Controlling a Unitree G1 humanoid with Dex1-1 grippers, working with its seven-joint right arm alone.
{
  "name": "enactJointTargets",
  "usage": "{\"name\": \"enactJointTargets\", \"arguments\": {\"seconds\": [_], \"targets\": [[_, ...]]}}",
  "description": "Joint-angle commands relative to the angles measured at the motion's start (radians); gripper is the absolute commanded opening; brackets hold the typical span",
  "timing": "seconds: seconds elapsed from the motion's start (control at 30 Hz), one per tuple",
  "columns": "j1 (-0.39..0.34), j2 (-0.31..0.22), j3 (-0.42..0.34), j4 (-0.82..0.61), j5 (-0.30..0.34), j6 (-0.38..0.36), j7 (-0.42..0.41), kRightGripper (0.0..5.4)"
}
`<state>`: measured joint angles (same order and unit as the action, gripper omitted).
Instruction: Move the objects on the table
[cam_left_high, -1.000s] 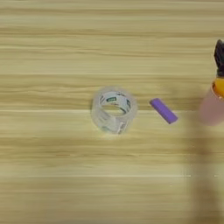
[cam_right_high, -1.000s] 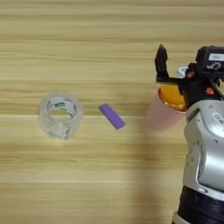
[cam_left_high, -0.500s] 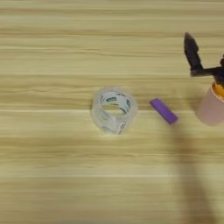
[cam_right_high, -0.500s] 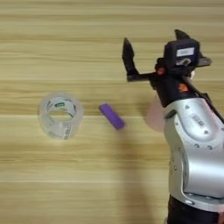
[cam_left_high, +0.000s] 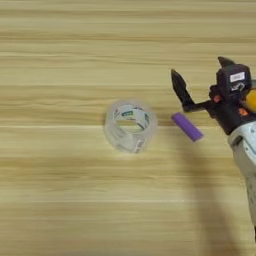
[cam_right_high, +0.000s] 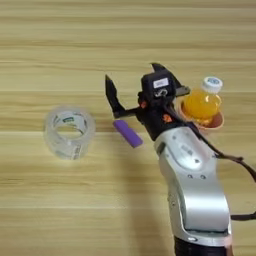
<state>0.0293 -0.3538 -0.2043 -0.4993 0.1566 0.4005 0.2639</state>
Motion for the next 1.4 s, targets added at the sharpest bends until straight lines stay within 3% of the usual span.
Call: {"name": "enactJointTargets", "arguments": {"seconds": [0.03,0.53,1.4], "targets": [[-0.017,-0.022,-0.033,0.029,-0.015,-0.073,0.000,5.37],[0.034,0.048,-0.001,0.151,-0.030,-0.128,-0.013,5.37],[0.026,0.061,-0.018,0.293,-0.054,-0.140,-0.023,5.37]]}}
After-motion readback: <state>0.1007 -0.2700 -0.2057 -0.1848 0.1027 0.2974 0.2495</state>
